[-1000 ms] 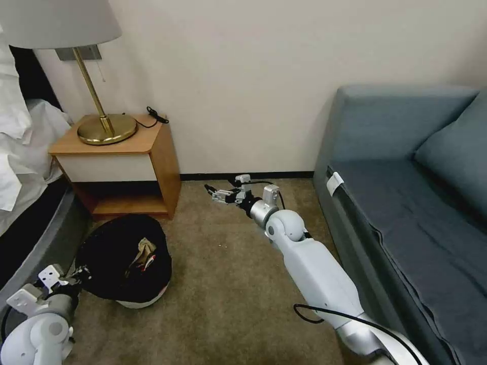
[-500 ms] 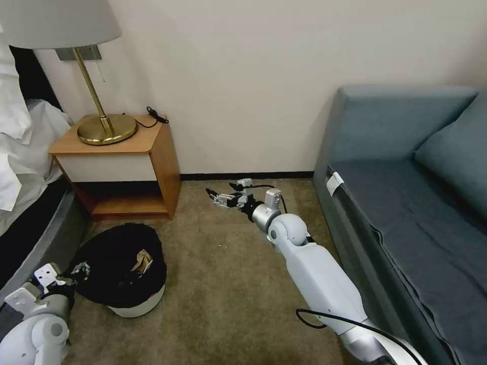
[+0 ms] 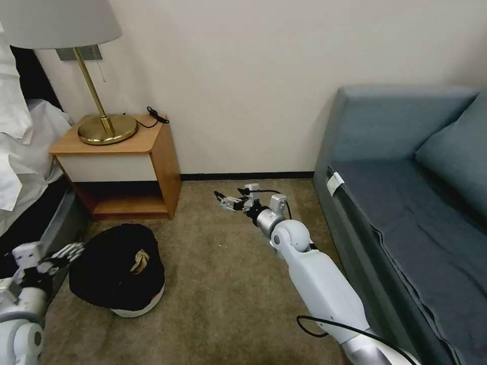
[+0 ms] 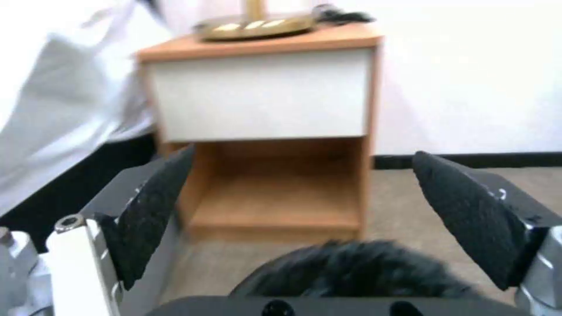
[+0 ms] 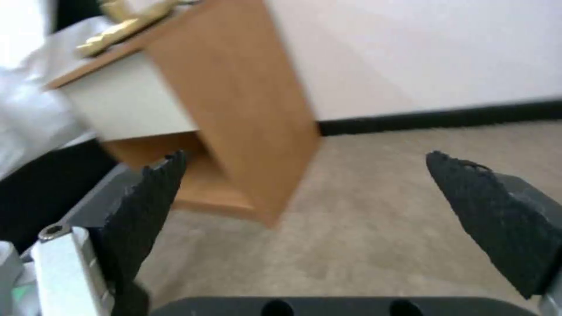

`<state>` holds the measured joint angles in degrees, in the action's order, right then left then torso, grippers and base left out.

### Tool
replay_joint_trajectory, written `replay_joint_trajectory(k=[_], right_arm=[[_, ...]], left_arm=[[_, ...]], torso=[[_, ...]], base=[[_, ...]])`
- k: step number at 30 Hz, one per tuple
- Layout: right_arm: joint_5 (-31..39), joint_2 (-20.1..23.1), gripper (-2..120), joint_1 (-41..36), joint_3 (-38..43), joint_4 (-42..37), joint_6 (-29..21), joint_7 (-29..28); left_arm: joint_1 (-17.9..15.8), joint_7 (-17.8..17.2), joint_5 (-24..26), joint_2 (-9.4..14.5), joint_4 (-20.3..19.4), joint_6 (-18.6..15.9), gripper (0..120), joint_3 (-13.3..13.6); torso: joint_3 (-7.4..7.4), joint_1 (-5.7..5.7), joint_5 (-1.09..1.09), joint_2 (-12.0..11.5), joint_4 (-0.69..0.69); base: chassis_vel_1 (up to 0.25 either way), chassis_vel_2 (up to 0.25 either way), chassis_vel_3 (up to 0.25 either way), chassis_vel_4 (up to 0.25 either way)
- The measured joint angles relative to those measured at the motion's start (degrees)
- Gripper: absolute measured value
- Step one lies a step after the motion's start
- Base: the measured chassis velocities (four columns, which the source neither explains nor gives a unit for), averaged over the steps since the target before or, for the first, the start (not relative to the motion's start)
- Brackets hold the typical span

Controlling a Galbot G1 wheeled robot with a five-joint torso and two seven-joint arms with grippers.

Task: Pick up the trash bin, then pick up the garbage on the floor and place it into the trash bin.

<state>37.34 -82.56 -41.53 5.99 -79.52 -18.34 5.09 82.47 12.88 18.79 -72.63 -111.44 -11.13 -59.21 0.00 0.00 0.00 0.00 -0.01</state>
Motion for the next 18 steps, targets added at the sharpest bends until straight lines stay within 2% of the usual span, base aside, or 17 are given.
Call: replay_joint_trajectory(k=[1, 3, 4, 5, 9, 10, 14, 18], right_arm=[[0.21, -0.02, 100, -0.04, 0.09, 0.00, -0.05, -0.44], [2.46, -0.35, 100, -1.10, 1.56, 0.35, -0.33, -5.88], [2.46, -0.35, 100, -1.10, 1.56, 0.35, -0.33, -5.88], [2.56, -0.38, 100, -1.64, 2.28, 0.60, -0.27, -6.90], [3.78, -0.86, 100, -3.44, 5.05, 1.36, -0.20, -10.66], [3.78, -0.86, 100, -3.44, 5.05, 1.36, -0.20, -10.66], [5.69, -1.67, 100, -4.47, 6.22, 1.84, 0.42, -12.34], [5.73, -1.75, 100, -4.71, 6.43, 1.94, 0.88, -12.35]], left_arm=[[-0.18, 0.12, -0.06, 0.15, 0.08, 0.06, 100, 0.22], [-2.71, 0.90, -0.25, 1.93, 1.12, 0.25, 100, 3.59], [-2.71, 0.90, -0.25, 1.93, 1.12, 0.25, 100, 3.59], [-3.64, 0.90, -0.25, 2.24, 1.45, 0.03, 100, 4.95], [-6.71, 0.66, -1.26, 1.33, 3.00, -0.42, 100, 9.76], [-6.71, 0.66, -1.26, 1.33, 3.00, -0.42, 100, 9.76], [-7.84, 0.18, -2.98, -0.50, 3.74, -0.50, 100, 12.59], [-7.98, 0.05, -3.59, -0.98, 3.82, -0.55, 100, 13.15]], torso=[[0.00, 0.00, 0.00, 0.00, 0.00], [0.00, 0.00, 0.00, -0.01, 0.01], [0.00, 0.00, 0.00, -0.01, 0.01], [0.00, 0.00, 0.01, -0.01, 0.02], [0.00, 0.00, 0.01, -0.01, -0.01], [0.00, 0.00, 0.01, -0.01, -0.01], [0.00, 0.00, 0.00, -0.01, 0.01], [0.00, 0.00, 0.01, -0.01, 0.00]], base=[[0.000, 0.000, 0.000, 0.000], [0.000, 0.000, 0.000, 0.000], [0.000, 0.000, 0.000, 0.000], [0.000, 0.000, 0.000, 0.000], [0.000, 0.000, 0.000, 0.000], [0.000, 0.000, 0.000, 0.000], [0.000, 0.000, 0.000, 0.000], [0.000, 0.000, 0.000, 0.000]])
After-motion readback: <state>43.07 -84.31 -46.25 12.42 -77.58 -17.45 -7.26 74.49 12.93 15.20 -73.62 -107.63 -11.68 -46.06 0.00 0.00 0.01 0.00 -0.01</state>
